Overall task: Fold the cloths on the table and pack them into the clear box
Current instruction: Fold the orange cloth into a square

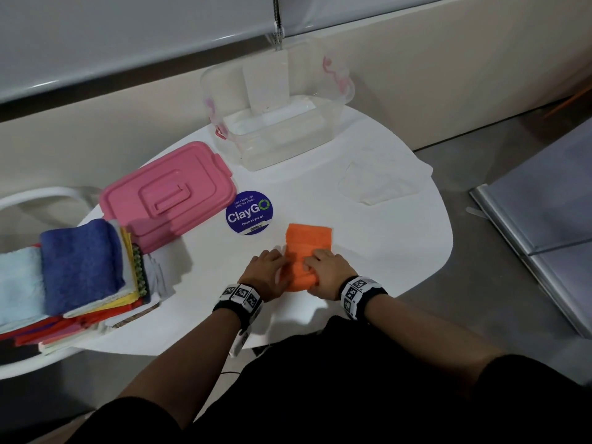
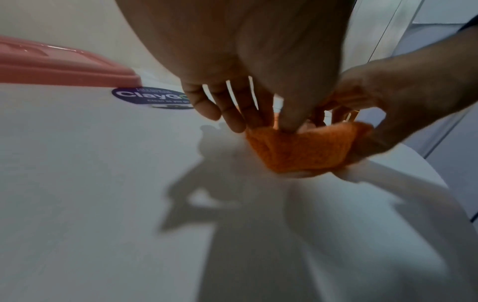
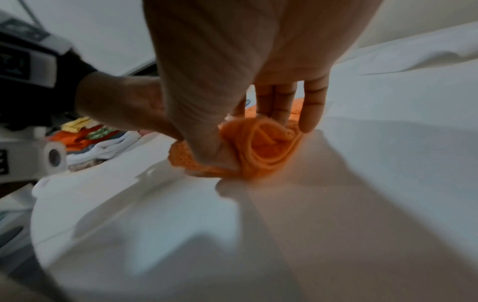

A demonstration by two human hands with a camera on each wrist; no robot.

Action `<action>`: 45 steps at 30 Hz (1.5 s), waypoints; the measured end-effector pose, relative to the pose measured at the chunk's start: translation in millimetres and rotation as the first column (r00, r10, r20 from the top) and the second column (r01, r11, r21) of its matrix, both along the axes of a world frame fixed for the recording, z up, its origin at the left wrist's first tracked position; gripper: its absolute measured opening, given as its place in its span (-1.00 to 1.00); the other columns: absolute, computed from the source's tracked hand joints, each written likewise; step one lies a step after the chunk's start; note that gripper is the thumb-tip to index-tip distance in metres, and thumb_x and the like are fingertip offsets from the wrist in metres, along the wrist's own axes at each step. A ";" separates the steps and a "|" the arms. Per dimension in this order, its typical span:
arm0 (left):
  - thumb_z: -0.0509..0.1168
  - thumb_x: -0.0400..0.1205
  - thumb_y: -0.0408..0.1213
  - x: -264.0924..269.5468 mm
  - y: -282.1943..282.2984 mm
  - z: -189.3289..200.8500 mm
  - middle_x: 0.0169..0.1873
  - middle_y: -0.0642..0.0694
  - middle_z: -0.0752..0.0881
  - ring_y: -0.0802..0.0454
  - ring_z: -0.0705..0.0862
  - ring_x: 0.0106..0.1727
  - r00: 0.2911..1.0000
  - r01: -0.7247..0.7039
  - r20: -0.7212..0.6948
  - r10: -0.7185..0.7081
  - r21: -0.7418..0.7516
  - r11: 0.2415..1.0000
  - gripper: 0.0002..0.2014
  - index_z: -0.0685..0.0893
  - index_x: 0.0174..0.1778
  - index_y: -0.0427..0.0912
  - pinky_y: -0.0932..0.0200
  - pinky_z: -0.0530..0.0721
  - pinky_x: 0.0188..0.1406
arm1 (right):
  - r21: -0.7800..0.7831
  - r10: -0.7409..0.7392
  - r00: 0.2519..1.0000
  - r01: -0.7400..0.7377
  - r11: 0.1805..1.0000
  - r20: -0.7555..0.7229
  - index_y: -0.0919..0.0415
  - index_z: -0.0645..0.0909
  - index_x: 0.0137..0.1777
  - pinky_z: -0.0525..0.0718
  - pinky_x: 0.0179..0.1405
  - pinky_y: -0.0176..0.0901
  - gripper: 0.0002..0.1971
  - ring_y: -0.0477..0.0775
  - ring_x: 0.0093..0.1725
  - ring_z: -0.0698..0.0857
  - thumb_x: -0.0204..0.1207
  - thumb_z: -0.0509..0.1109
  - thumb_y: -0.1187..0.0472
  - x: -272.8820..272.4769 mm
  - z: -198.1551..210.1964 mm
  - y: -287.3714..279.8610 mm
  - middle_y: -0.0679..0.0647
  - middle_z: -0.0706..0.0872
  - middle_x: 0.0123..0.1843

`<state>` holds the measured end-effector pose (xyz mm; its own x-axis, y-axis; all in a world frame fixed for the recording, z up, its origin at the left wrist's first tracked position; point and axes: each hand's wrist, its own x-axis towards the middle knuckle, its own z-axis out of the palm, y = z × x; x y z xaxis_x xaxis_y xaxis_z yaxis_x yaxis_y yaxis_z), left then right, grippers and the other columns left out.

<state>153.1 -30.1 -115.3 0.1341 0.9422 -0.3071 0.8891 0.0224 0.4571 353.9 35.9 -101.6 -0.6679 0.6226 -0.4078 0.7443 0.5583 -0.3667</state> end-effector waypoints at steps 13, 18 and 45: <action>0.24 0.58 0.19 13.6 32.1 10.7 -0.13 -0.03 0.76 -0.03 0.69 -0.15 0.841 -0.431 0.266 0.470 -0.196 0.881 -0.59 0.69 0.05 -0.09 0.10 0.61 -0.07 | -0.594 -0.695 0.714 0.525 0.609 -0.081 -0.12 0.53 0.24 0.69 0.09 -0.03 -0.50 0.04 0.08 0.70 0.33 0.51 -0.20 19.4 -0.2 67.7 0.00 0.68 0.12; 0.28 0.69 0.02 25.9 47.1 1.0 0.00 -0.17 0.78 -0.14 0.72 0.06 0.752 -0.593 0.179 0.635 -0.239 0.769 -0.63 0.66 0.18 -0.23 0.18 0.48 -0.02 | -0.515 -0.619 0.782 0.499 0.697 -0.080 0.04 0.49 0.41 0.60 0.08 -0.14 -0.51 0.08 0.14 0.68 0.51 0.50 0.03 20.0 -4.1 76.6 0.06 0.70 0.20; 0.66 0.21 -0.15 4.2 14.7 42.9 -0.22 -0.18 0.81 -0.14 0.78 -0.13 0.266 -0.603 0.594 0.759 -0.512 0.612 -0.58 0.63 -0.12 0.00 -0.12 0.72 -0.03 | -0.671 -0.338 0.941 0.236 0.703 -0.023 0.03 0.63 0.06 0.72 -0.15 0.01 -0.76 0.18 0.04 0.68 0.39 0.37 0.08 -29.5 35.2 56.9 0.04 0.70 -0.01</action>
